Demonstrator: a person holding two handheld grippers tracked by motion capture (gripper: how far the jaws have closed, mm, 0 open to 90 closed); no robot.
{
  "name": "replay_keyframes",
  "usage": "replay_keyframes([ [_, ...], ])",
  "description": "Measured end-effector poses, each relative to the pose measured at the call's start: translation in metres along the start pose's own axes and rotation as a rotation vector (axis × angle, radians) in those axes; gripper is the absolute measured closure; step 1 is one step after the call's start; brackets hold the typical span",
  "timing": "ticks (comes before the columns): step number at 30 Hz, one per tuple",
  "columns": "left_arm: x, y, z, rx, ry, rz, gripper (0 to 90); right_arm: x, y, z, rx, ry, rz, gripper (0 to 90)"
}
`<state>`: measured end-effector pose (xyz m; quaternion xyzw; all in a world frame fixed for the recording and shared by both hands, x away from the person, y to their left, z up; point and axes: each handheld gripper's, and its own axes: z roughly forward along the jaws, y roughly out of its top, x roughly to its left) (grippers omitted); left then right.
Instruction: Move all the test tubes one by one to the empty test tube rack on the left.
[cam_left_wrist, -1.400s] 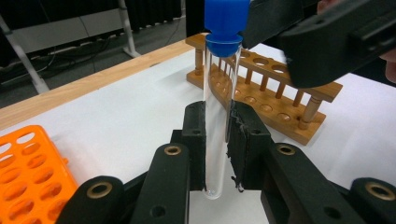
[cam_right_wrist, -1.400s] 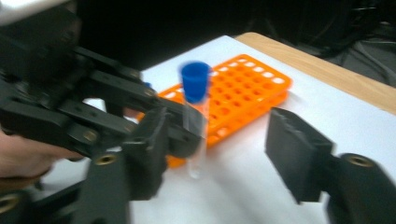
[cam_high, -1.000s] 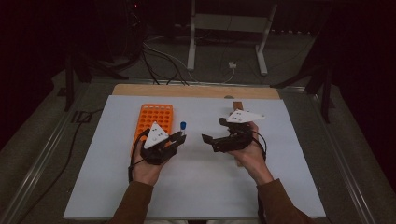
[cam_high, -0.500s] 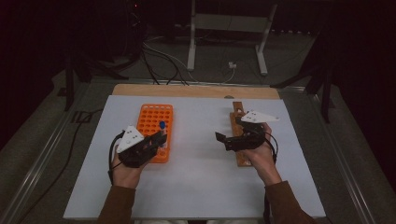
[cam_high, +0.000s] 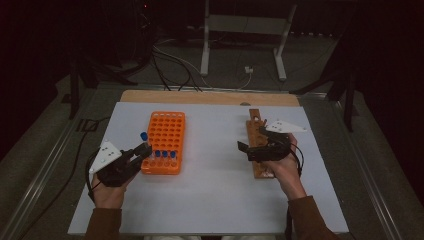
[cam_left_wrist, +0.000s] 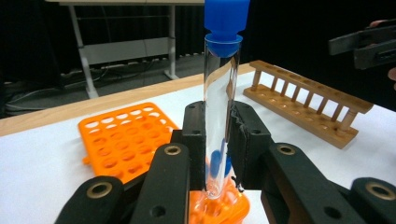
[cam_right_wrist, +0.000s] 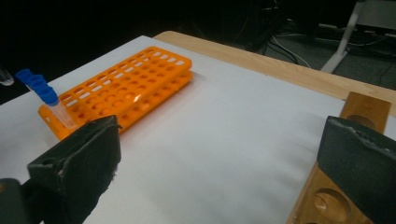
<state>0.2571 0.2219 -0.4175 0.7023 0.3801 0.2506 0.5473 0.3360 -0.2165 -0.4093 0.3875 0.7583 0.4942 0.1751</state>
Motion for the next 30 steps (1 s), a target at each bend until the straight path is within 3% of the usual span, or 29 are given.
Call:
replay_keyframes([
  [12,0.014,-0.008,-0.010,0.001,0.016,-0.018,78.1,-0.007,-0.006,-0.008,-0.009,-0.024,0.013,0.0],
  [20,0.025,-0.022,-0.006,0.012,0.030,-0.039,78.0,-0.011,-0.011,-0.012,-0.016,-0.033,0.025,0.0],
  [30,0.027,-0.033,0.003,0.036,0.061,-0.011,78.0,-0.013,-0.014,-0.014,-0.020,-0.039,0.033,0.0],
])
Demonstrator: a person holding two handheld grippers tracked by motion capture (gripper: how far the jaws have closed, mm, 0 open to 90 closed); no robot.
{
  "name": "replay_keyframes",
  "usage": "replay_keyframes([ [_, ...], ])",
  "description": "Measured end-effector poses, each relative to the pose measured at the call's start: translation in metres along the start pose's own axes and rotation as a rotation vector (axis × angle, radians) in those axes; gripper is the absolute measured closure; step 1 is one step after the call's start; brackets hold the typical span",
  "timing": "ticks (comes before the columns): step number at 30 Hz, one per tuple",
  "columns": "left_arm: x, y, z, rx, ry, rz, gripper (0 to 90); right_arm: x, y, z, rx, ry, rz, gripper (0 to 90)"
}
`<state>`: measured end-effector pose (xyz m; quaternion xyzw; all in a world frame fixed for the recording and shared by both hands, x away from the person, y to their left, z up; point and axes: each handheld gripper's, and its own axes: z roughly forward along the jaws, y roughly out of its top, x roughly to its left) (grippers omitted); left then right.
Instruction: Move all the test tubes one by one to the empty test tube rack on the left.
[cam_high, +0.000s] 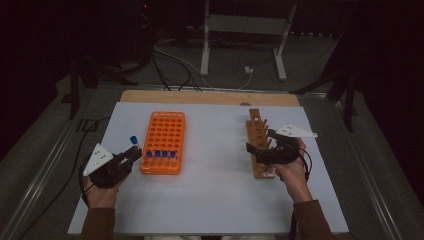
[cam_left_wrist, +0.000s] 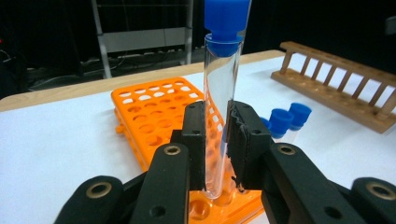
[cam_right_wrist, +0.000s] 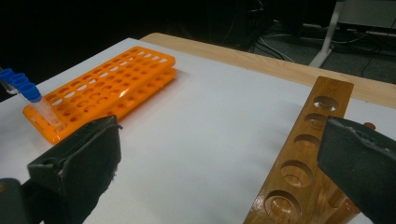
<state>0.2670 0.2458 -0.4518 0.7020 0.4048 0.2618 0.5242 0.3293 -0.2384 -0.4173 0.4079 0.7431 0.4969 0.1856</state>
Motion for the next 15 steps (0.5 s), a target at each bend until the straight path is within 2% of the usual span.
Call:
replay_keyframes([
  [7,-0.001,-0.007,0.006,0.021,0.021,0.006,77.9,-0.001,-0.001,-0.002,-0.003,-0.006,0.001,0.0],
  [15,-0.001,-0.012,0.011,0.047,0.027,0.017,77.9,-0.003,-0.004,-0.003,0.002,-0.010,0.003,0.0],
])
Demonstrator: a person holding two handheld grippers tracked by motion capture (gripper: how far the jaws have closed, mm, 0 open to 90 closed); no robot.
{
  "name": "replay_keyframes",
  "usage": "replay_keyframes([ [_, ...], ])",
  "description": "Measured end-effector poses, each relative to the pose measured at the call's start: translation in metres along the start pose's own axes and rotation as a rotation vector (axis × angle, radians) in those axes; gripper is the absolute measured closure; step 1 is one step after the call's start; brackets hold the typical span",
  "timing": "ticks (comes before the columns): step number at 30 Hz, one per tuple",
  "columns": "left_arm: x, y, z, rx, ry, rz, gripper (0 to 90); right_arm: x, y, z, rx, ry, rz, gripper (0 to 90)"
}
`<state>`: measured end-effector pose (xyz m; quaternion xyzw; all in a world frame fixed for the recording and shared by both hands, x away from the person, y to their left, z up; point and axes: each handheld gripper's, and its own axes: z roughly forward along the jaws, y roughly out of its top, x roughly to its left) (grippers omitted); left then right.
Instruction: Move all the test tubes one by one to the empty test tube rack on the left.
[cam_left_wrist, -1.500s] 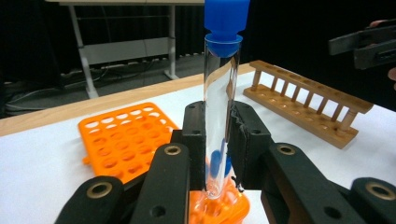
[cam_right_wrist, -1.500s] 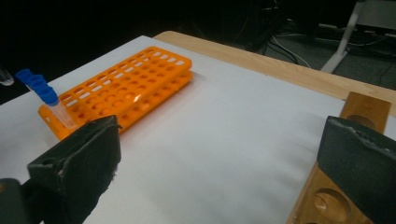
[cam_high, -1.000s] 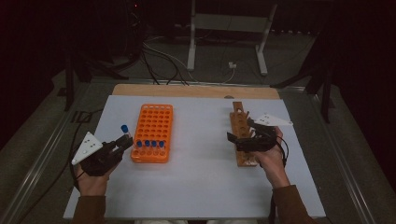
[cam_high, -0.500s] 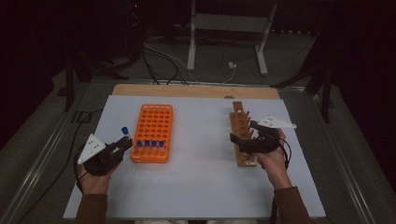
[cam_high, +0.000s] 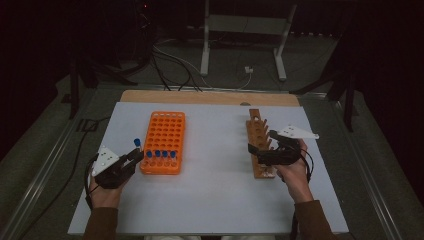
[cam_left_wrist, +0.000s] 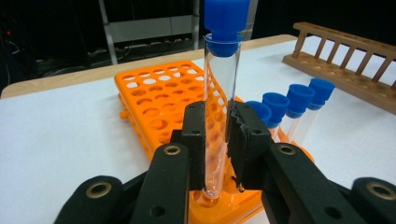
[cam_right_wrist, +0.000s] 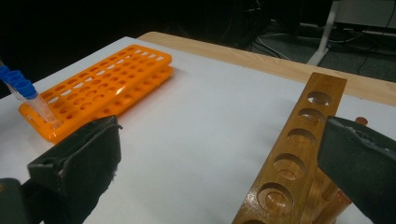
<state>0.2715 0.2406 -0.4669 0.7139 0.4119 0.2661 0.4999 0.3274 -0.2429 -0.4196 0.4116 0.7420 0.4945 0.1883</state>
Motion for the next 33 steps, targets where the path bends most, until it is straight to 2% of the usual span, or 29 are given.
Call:
replay_keyframes([
  [11,0.001,-0.007,0.004,0.026,0.010,0.010,77.9,0.000,-0.002,0.000,0.001,0.002,-0.003,0.0],
  [27,-0.002,-0.018,0.015,0.148,0.023,0.044,77.9,0.000,-0.003,0.000,0.003,0.008,-0.001,0.0],
  [33,-0.002,-0.019,0.016,0.166,0.025,0.042,77.9,0.001,-0.005,0.000,0.008,0.009,-0.005,0.0],
])
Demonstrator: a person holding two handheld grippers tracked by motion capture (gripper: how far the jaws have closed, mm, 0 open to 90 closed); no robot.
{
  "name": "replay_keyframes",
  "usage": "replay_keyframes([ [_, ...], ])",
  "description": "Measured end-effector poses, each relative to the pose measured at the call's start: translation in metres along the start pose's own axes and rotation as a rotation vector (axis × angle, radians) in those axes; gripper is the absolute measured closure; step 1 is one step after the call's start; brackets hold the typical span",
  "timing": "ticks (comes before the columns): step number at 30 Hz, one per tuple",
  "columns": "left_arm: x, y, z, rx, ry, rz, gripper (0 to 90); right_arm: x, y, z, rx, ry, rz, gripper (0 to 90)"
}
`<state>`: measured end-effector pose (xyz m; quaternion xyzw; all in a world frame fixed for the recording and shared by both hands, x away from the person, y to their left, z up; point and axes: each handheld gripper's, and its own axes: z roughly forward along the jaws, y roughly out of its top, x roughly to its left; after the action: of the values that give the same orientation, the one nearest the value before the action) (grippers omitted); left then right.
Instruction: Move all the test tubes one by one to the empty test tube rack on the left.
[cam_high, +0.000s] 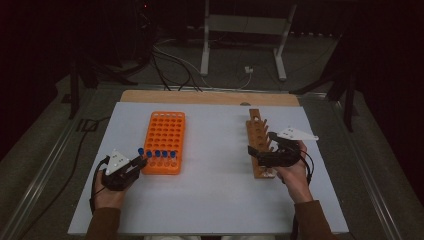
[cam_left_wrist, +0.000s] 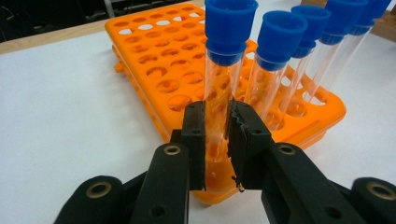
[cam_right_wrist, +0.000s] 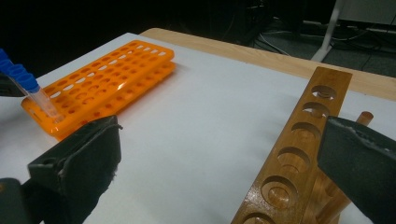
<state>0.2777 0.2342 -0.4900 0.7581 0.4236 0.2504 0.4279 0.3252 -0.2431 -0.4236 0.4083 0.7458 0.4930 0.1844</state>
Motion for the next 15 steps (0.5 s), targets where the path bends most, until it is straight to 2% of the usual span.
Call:
replay_keyframes([
  [15,-0.0025,-0.0018,0.0045,0.052,0.000,0.020,77.9,0.0022,-0.0047,-0.0014,0.007,0.001,-0.009,0.0],
])
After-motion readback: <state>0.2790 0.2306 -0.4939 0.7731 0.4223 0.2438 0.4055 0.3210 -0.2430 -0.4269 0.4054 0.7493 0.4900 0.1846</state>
